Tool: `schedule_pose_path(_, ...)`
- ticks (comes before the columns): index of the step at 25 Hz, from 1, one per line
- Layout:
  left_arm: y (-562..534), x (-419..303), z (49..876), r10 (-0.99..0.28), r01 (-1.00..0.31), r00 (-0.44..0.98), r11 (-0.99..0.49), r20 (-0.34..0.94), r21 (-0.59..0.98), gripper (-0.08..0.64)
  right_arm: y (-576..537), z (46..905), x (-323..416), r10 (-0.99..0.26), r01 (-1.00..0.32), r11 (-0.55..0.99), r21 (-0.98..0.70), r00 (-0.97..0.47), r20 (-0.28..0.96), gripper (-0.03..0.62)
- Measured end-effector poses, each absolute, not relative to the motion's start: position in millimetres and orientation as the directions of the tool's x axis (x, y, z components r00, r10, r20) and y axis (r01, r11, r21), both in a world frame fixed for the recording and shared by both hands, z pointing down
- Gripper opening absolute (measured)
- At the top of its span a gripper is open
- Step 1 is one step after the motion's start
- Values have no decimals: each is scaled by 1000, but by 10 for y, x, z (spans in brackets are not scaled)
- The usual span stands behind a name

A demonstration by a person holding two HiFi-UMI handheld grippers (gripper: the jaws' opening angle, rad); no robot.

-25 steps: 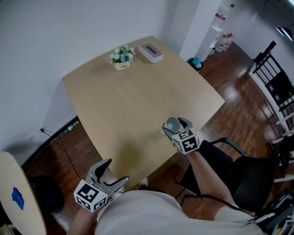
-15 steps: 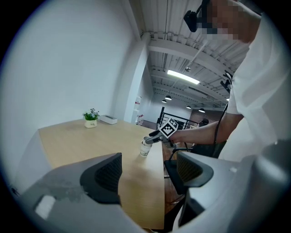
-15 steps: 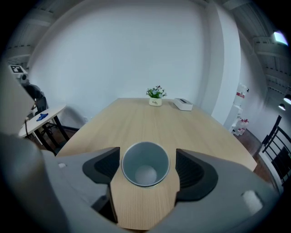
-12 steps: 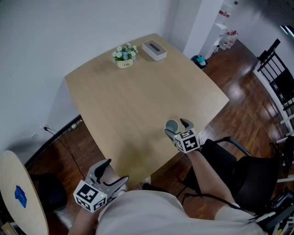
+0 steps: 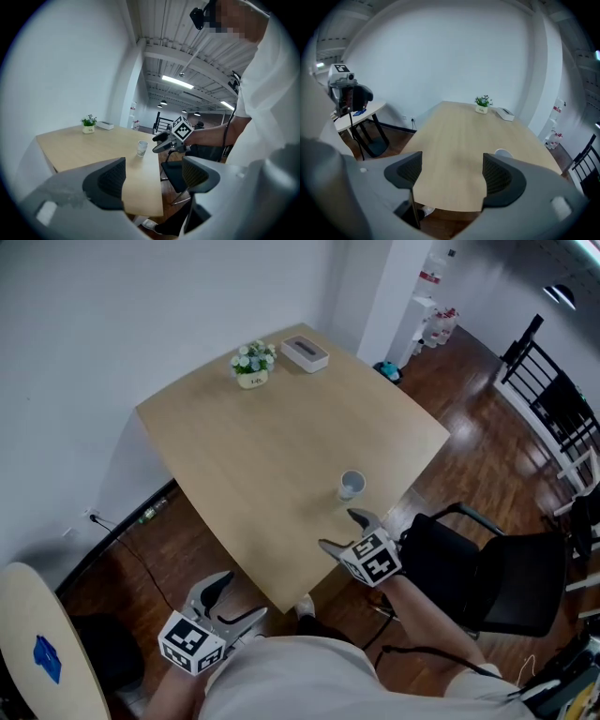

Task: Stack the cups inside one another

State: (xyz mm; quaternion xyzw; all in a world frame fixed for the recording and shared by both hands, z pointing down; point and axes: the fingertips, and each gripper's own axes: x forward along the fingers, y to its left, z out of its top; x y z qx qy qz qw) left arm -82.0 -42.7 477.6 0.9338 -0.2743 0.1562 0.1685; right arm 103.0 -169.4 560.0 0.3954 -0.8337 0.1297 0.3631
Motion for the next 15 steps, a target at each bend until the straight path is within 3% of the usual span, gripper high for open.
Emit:
schedule_pose_path(8, 468, -1295, 5096, -331, -466, 850, -836, 410, 291, 396, -83, 5366, 255, -577, -799, 601, -29, -459, 675, 399)
schedule_pose_path(15, 827, -1228, 5131, -273, -404, 869, -873, 413, 273, 396, 983, 5170, 210, -595, -837, 543, -63, -437, 675, 399)
